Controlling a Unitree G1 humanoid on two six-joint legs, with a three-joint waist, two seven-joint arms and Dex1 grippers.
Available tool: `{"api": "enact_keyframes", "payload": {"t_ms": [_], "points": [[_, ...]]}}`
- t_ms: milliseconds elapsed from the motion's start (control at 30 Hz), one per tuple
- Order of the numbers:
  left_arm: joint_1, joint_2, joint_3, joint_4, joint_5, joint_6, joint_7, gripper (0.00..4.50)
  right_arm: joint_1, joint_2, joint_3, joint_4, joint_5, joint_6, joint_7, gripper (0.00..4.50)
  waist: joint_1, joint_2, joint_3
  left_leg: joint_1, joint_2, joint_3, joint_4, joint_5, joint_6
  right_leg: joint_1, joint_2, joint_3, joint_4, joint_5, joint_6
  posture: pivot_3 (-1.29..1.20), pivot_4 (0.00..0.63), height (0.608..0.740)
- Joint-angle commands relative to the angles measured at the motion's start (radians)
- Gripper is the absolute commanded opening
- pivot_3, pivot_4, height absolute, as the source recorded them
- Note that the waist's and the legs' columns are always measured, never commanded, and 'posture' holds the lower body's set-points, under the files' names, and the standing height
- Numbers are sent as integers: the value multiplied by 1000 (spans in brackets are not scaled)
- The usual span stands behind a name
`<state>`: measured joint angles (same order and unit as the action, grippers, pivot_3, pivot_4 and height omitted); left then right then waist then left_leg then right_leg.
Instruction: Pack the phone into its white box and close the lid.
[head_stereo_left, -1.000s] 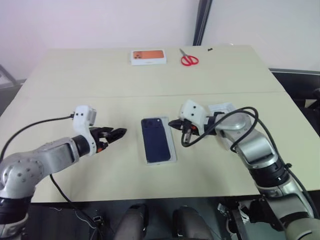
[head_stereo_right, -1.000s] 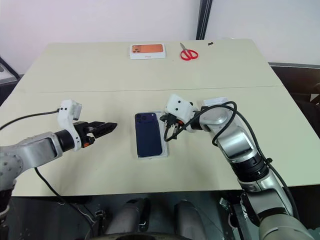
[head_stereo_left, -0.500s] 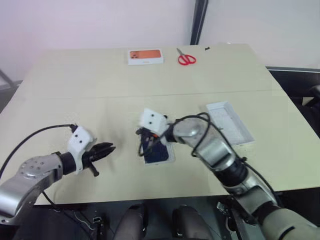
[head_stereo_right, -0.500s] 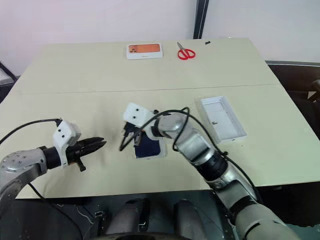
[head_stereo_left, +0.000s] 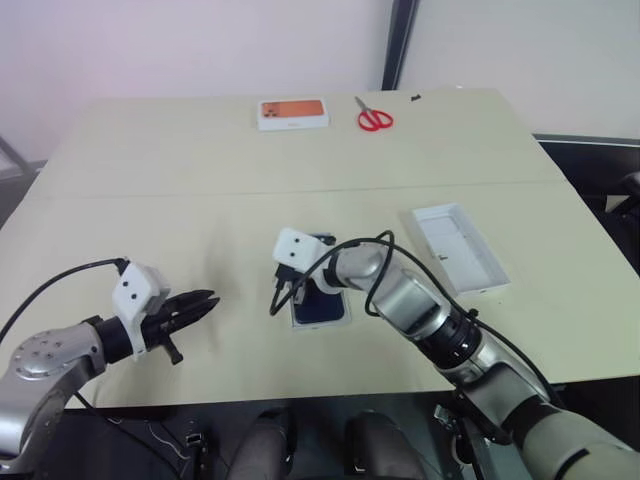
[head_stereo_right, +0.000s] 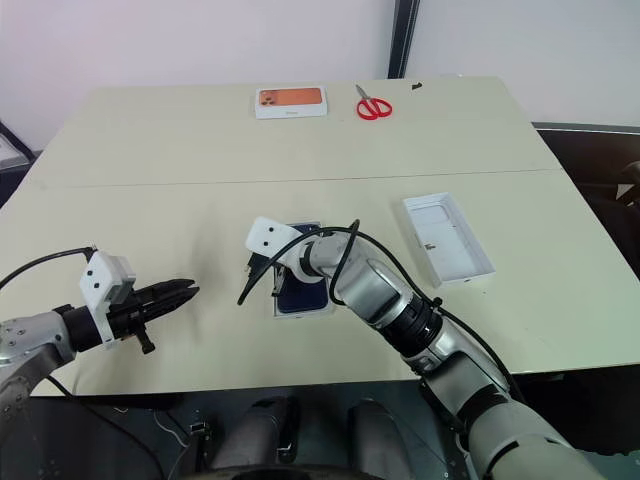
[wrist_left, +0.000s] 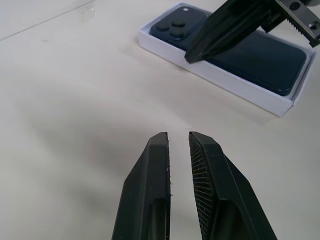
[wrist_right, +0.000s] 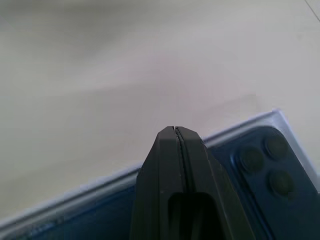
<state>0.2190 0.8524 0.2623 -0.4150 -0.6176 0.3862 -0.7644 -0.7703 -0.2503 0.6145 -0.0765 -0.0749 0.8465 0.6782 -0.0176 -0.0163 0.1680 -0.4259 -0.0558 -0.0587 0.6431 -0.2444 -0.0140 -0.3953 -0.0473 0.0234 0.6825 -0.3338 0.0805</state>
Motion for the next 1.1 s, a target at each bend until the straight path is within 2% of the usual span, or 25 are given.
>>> {"api": "enact_keyframes", "payload": {"t_ms": [33, 100, 200, 367, 433, 467, 600, 700, 867, 1100], "points": [[-15, -8, 30, -32, 11, 4, -1, 724, -13, -3, -23, -40, -2, 3, 4, 0, 0, 0, 0, 0, 0, 0, 0, 0, 0, 0, 0, 0, 0, 0, 0, 0, 150, 740], [-19, -12, 27, -34, 12, 9, -3, 724, -10, -2, -36, -52, 5, 7, 2, 0, 1, 0, 0, 0, 0, 0, 0, 0, 0, 0, 0, 0, 0, 0, 0, 0, 150, 740], [-57, -25, 1, -42, 13, 45, 25, 724, 15, -14, -136, -138, 78, -8, 27, 0, 4, 0, 0, 0, 0, 0, 0, 0, 0, 0, 0, 0, 0, 0, 0, 0, 150, 740], [-122, -41, -51, -65, 19, 146, 76, 724, 56, -120, -274, -207, 151, 9, 77, 0, 7, 0, 0, 0, 0, 0, 1, 0, 1, 3, 0, -1, 0, 0, 0, 0, 150, 740], [-149, -38, -85, -71, 24, 201, 90, 149, 65, -178, -318, -217, 173, 31, 100, 0, 5, 0, 0, 0, 0, 0, 1, -1, 1, 5, 0, -1, 0, 0, 0, 0, 150, 740], [-170, -37, -109, -75, 26, 233, 99, 16, 68, -211, -329, -217, 176, 40, 108, 0, 4, 0, 0, 0, 0, 0, 1, -1, 1, 5, 0, 0, 0, 0, 0, 0, 150, 740], [-297, -60, -235, -77, 56, 355, 146, 16, 89, -335, -285, -210, 124, 0, 125, 0, 4, 0, 0, 0, 0, 0, 1, -1, 1, 4, 0, 0, 1, 0, 0, 0, 150, 740], [-406, -74, -369, -64, 97, 470, 164, 16, 108, -372, -234, -202, 89, -41, 128, 0, 4, 0, 0, 0, 0, 0, 1, 0, 1, 4, 0, 0, 1, 0, 0, 0, 150, 740], [-511, -138, -460, -41, 126, 562, 195, 16, 126, -371, -165, -191, 43, -76, 124, 0, 0, 0, 0, -1, 0, 0, 1, 0, 1, 3, 1, 1, 2, 0, 0, 0, 150, 740], [-591, -232, -521, 23, 198, 611, 252, 16, 141, -338, -122, -189, 20, -90, 129, 0, 11, 0, 0, -1, 0, 0, 5, 0, 1, 5, 1, 0, 2, 0, 0, 0, 150, 740]]}}
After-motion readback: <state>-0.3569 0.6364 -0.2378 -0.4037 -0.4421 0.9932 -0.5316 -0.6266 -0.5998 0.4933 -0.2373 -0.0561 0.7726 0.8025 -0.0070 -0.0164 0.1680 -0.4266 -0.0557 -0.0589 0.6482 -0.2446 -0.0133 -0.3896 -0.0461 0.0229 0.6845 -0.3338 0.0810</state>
